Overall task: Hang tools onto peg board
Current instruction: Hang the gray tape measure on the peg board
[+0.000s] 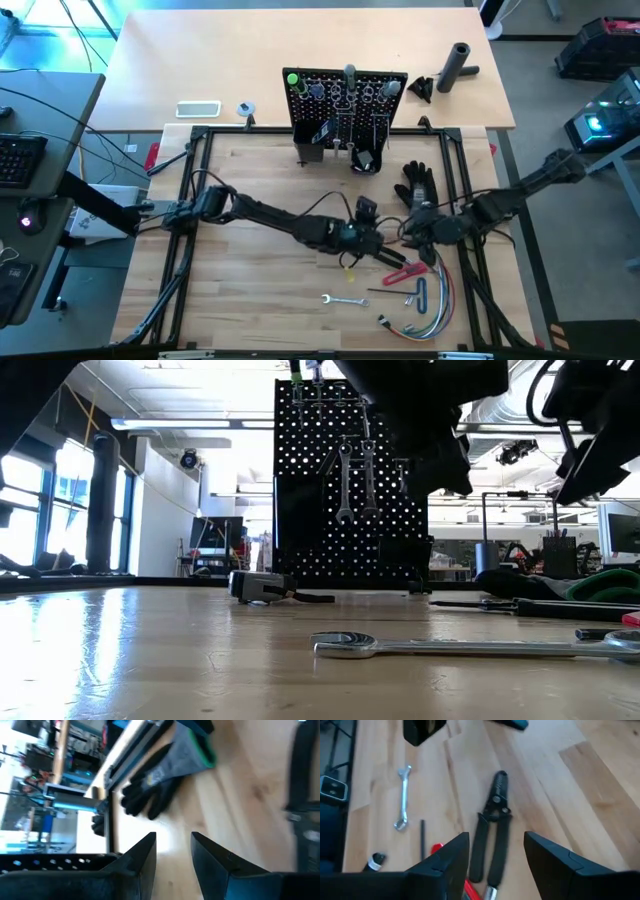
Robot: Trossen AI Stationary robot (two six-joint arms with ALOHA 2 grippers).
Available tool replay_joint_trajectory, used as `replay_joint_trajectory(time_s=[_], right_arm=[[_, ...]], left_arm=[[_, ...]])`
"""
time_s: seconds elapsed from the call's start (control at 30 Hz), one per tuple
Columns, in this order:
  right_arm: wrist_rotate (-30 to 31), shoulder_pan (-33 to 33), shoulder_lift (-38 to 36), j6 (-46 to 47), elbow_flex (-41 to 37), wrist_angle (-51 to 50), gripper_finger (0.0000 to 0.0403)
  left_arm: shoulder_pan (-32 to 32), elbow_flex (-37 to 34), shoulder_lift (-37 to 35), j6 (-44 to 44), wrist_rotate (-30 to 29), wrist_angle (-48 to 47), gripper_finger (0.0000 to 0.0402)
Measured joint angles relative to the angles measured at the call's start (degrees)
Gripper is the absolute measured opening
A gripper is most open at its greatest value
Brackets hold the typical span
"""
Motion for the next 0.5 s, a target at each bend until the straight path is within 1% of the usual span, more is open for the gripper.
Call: replay_joint_trajectory(time_s=[0.1,0.17,0.5], right_arm=[[1.94,1.38,2.67,-1.14,0.00,3.50,0.0185],[2.71,1.80,5.15,-2.39,0.00,5.95,0.0185],[4.13,1.60,20.25,-6.97,0.00,18.41,0.0185]], left_arm=[[-0.90,0.00,0.00,-4.33,0.40,-4.47,0.0115],[-1.31,0.00,0.00,-7.56,1.73,-7.91,0.0115],[-0.75,-0.49,-0.11,-23.43,6.80,-26.42,0.0115]])
